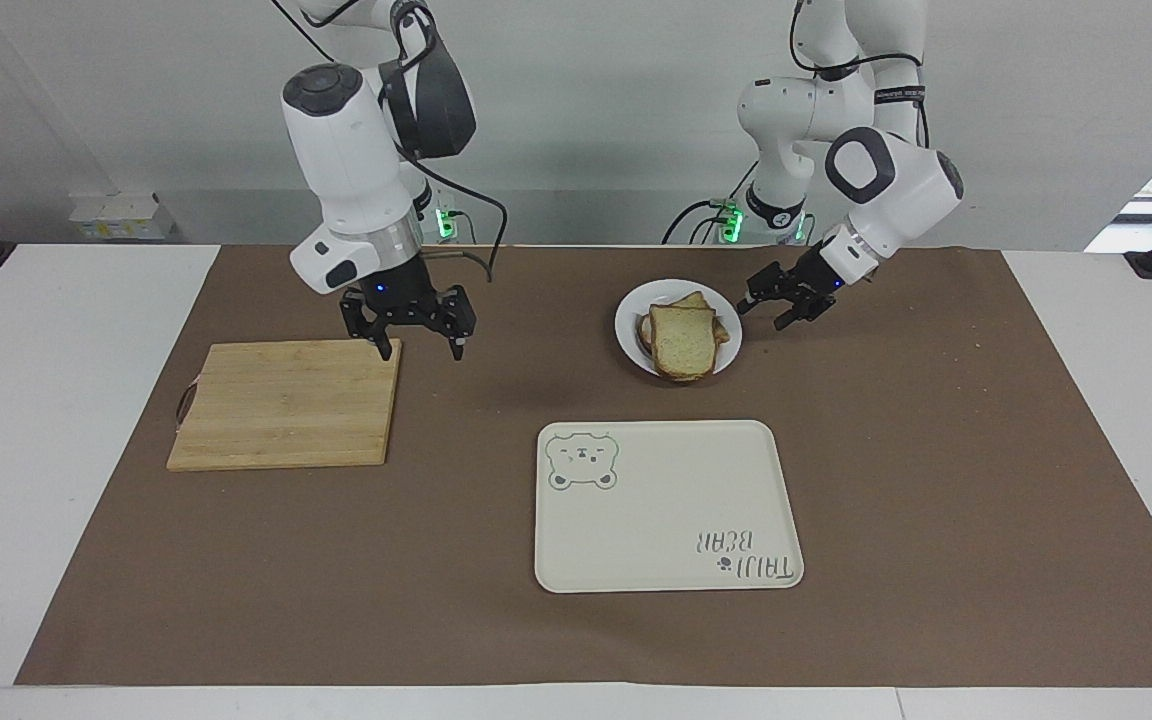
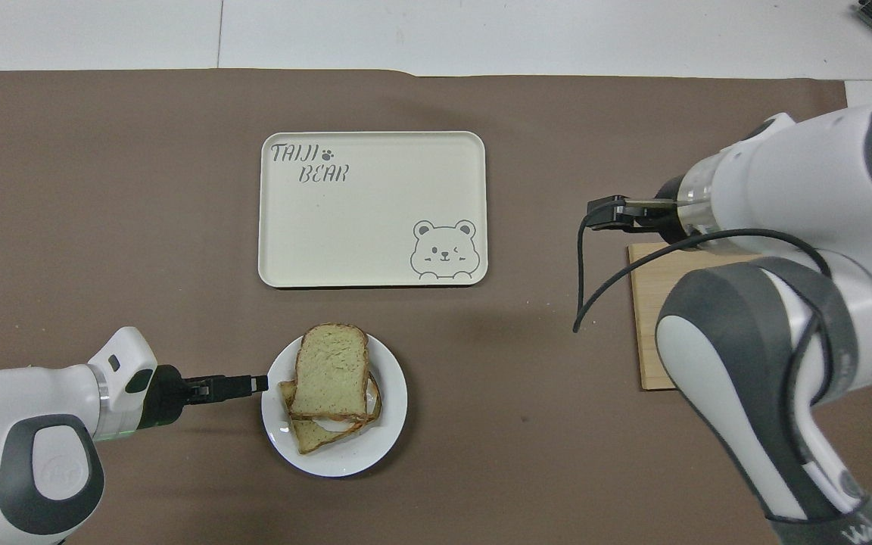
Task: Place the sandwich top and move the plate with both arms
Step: 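Withdraw the right gripper while the left gripper reaches the plate rim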
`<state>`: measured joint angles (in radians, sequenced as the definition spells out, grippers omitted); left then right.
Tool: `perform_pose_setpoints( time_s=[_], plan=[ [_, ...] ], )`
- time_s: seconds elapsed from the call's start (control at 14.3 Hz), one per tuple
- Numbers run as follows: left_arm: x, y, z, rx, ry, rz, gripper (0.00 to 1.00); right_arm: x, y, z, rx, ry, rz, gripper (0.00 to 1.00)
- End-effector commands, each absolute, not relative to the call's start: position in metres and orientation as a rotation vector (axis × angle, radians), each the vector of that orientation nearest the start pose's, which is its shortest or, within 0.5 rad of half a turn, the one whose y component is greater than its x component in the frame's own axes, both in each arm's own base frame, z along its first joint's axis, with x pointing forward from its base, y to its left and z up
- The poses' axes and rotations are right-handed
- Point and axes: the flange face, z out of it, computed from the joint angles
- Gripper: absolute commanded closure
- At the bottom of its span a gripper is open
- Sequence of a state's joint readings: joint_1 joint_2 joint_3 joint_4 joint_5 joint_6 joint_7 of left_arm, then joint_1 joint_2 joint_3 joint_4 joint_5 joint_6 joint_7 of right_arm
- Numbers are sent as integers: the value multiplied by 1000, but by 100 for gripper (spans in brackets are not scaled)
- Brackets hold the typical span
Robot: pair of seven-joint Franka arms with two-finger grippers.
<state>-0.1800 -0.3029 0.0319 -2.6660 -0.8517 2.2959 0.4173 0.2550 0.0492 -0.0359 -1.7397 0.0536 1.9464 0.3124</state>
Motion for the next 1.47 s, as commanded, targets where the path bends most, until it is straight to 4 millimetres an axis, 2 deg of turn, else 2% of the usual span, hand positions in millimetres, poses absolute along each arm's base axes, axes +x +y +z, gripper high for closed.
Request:
perform_pose_setpoints(
  time_s=[0.0,0.14,0.28,0.35,0.42,0.63,0.77,0.91,0.98,1.12,1.26,1.33,1.4],
  plan=[
    [381,-73,320,2497,61,49,0,573,103,580,-3059,201,-202,0],
    [379,-73,305,2479,104,36,2,572,84,598,-3066,241,-185,0],
    [377,-74,301,2454,141,26,15,570,71,618,-3077,269,-171,0],
    [373,-75,298,2455,146,13,25,568,64,624,-3091,282,-162,0],
    [371,-75,297,2450,148,5,30,567,58,629,-3099,294,-153,0],
    [366,-74,289,2440,185,-13,37,559,39,651,-3107,277,-131,0],
    [363,-75,287,2425,209,-18,38,552,25,659,-3112,265,-103,0],
    [359,-76,286,2416,216,-23,52,540,7,674,-3112,251,-130,0],
    [357,-79,285,2417,205,-35,58,533,7,675,-3112,246,-127,0],
    [353,-87,282,2419,181,-57,75,524,6,671,-3105,239,-87,0],
    [350,-92,281,2412,166,-77,80,518,7,669,-3104,238,-44,0],
    [349,-95,282,2411,155,-80,84,518,7,669,-3103,236,-48,0],
    [349,-95,281,2411,153,-84,93,518,7,668,-3105,210,-58,0]
  ],
)
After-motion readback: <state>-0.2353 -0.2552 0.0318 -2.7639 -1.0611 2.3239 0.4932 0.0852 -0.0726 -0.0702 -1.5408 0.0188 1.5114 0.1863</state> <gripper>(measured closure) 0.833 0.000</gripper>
